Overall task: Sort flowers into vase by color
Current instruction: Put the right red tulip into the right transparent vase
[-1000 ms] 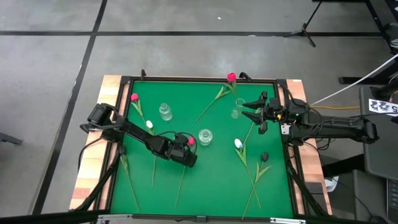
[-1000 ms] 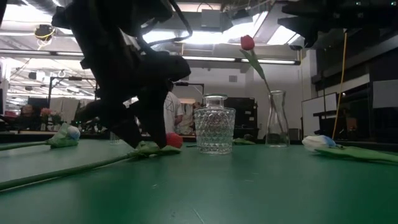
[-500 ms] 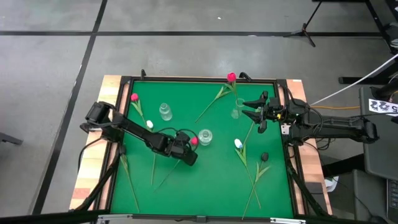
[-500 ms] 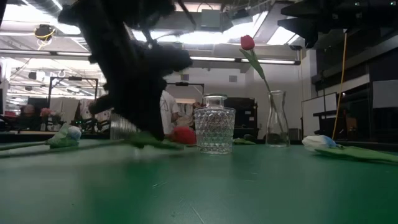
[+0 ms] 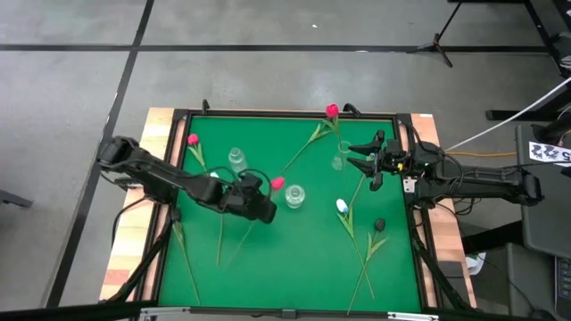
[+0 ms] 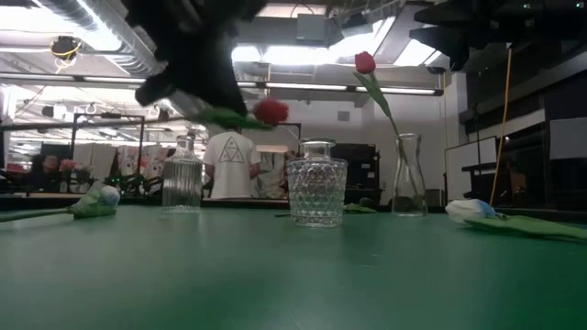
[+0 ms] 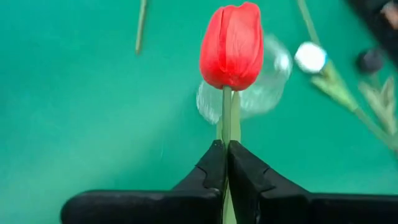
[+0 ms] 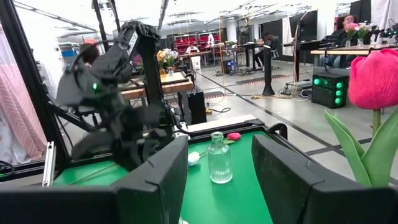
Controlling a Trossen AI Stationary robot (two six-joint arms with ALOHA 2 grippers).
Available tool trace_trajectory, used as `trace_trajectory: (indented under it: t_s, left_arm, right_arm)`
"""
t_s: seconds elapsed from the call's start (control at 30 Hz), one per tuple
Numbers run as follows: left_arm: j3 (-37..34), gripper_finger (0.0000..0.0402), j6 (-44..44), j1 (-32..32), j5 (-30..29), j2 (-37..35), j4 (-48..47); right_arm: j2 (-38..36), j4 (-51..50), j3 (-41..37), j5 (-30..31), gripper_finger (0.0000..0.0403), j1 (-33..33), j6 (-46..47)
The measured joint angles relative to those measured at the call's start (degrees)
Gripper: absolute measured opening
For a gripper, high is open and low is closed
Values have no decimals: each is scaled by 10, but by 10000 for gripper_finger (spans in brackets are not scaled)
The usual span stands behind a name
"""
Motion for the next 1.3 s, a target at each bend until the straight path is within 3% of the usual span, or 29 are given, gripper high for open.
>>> trace_trajectory:
  t_s: [0.13,0.27,0.4,0.57,0.7,0.83,1.07,1.3]
  left_arm:
    - [0,6,5,2,-50,-47,-8]
    - [0,6,69,3,-120,-87,39]
    - [0,3,187,13,-157,-113,147]
    - [0,7,335,32,-157,-117,316]
    - [0,3,432,45,-156,-118,413]
    - [0,5,490,60,-155,-118,466]
    - [0,8,513,90,-130,-118,498]
    - [0,11,577,103,-122,-118,556]
  right_arm:
    - [0,0,0,-1,177,0,0]
    - [0,6,0,-7,177,0,-3]
    - [0,56,0,-39,177,0,-24]
    - [0,136,0,-81,177,0,-42]
    - [10,134,15,-97,177,0,-44]
    - [61,134,50,-99,177,0,-68]
    - [206,127,157,-139,177,0,-163]
    - [301,13,261,-147,185,0,-212]
